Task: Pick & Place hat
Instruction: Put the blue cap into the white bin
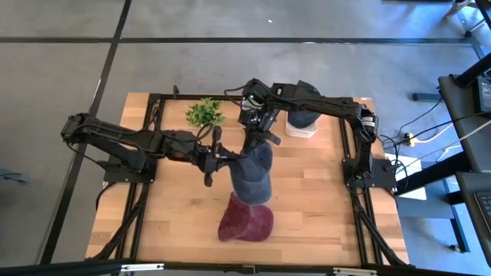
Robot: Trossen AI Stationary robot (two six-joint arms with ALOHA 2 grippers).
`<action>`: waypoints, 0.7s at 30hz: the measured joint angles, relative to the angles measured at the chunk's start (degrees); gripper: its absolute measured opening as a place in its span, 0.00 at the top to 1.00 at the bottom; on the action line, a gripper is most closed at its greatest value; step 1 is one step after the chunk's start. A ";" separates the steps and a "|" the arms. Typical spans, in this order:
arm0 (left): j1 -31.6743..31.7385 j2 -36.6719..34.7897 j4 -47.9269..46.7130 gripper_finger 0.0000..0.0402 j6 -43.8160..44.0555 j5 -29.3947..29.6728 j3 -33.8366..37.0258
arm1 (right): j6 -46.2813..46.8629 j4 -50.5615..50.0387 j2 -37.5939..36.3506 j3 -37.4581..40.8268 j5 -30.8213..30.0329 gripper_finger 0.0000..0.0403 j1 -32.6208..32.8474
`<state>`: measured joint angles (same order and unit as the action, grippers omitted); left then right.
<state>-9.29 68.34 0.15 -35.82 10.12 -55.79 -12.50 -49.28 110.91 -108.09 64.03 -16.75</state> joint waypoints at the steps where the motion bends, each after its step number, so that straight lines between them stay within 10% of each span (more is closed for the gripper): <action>1: 0.00 -0.01 0.24 0.88 0.95 0.45 0.00 | 0.01 0.01 0.00 0.00 0.00 0.91 -0.02; 21: 1.39 -4.20 -0.87 0.61 17.65 3.44 -0.02 | -0.68 -7.00 -11.10 0.00 -16.47 0.91 -1.30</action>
<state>-7.90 64.15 -0.72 -18.18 13.57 -55.81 -13.18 -56.28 99.81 -108.09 47.56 -18.05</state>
